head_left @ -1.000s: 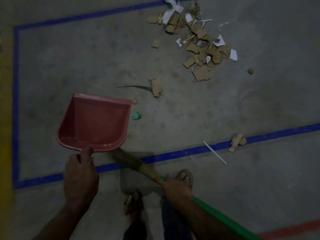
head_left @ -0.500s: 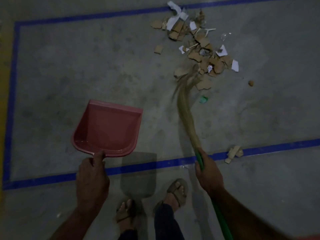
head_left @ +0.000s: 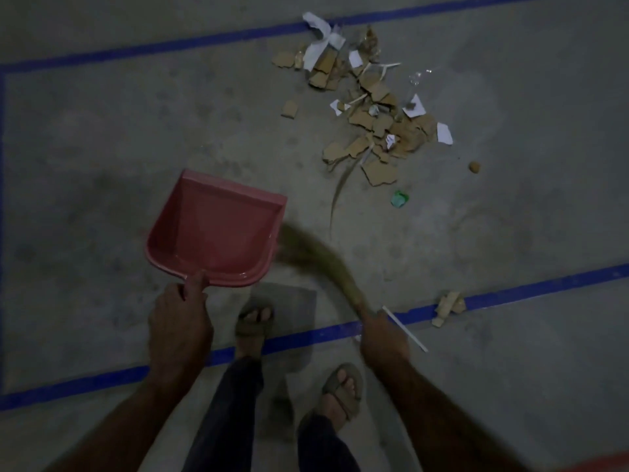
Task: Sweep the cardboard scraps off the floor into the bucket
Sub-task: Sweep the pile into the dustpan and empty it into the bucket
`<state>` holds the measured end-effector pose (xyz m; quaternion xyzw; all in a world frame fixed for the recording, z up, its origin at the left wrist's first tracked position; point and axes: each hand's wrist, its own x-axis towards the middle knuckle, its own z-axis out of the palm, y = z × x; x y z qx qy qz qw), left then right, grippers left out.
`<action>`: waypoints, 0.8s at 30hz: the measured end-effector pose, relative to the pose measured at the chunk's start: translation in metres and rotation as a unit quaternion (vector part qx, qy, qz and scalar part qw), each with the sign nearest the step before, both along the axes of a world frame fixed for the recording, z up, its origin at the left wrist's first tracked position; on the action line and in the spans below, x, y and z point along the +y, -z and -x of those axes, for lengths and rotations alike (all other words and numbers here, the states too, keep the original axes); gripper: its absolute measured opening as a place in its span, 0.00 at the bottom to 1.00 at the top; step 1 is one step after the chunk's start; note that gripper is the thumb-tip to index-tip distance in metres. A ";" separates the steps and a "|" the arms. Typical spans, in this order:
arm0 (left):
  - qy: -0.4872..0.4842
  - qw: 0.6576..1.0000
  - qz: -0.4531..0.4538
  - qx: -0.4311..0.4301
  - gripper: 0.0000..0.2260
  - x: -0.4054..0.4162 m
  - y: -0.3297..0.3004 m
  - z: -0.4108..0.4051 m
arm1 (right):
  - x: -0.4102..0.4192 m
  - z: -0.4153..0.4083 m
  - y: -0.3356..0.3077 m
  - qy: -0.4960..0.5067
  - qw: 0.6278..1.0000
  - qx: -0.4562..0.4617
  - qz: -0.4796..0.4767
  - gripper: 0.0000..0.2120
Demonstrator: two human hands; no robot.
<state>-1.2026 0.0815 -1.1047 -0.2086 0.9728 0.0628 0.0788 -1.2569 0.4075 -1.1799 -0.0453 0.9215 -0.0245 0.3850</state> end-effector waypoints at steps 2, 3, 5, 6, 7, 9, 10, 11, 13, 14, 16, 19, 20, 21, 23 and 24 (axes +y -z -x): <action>0.023 0.999 -0.003 -0.023 0.18 -0.002 0.005 0.009 | 0.012 0.025 -0.001 0.064 0.997 0.028 0.013 0.20; 0.031 0.999 -0.010 -0.031 0.19 -0.003 0.008 0.015 | 0.018 0.029 -0.007 0.085 0.995 0.042 0.038 0.22; 0.058 0.997 -0.029 -0.041 0.19 -0.006 0.010 0.030 | 0.032 0.019 -0.031 0.139 0.983 0.074 0.092 0.24; 0.075 0.995 -0.037 -0.044 0.18 -0.005 0.010 0.038 | 0.039 0.007 -0.042 0.162 0.976 0.094 0.114 0.25; 0.095 0.993 -0.046 -0.053 0.18 -0.003 0.008 0.049 | 0.048 -0.009 -0.055 0.193 0.970 0.098 0.114 0.25; 0.115 0.991 -0.041 -0.055 0.18 0.002 0.006 0.061 | 0.057 -0.053 -0.071 0.253 0.957 0.100 0.102 0.26; 0.134 0.989 -0.049 -0.050 0.17 0.005 0.005 0.070 | 0.061 -0.077 -0.077 0.285 0.946 0.123 0.093 0.27; 0.157 0.985 -0.059 -0.045 0.17 0.006 0.004 0.078 | 0.066 -0.103 -0.079 0.309 0.936 0.147 0.076 0.28; 0.196 0.977 -0.071 -0.035 0.16 0.007 0.004 0.094 | 0.075 -0.146 -0.078 0.383 0.913 0.141 0.020 0.31; 0.213 0.974 -0.071 -0.031 0.17 0.007 0.007 0.101 | 0.079 -0.161 -0.077 0.433 0.897 0.093 -0.002 0.31; 0.253 0.965 -0.070 -0.026 0.19 0.008 0.012 0.111 | 0.081 -0.176 -0.077 0.512 0.858 0.029 -0.031 0.32; 0.298 0.952 -0.067 -0.019 0.19 0.008 0.025 0.119 | 0.067 -0.171 -0.067 0.507 0.861 -0.022 -0.046 0.28; 0.300 0.951 -0.069 -0.018 0.19 0.008 0.027 0.121 | 0.059 -0.163 -0.059 0.497 0.867 -0.018 -0.038 0.28; 0.301 0.951 -0.072 -0.017 0.18 0.008 0.030 0.122 | 0.050 -0.154 -0.045 0.480 0.877 -0.009 -0.023 0.28; 0.302 0.951 -0.068 -0.014 0.17 0.009 0.035 0.123 | 0.028 -0.136 -0.015 0.447 0.893 0.027 0.035 0.29; 0.305 0.950 -0.062 -0.017 0.17 0.008 0.038 0.124 | 0.015 -0.122 -0.005 0.431 0.900 0.029 0.052 0.28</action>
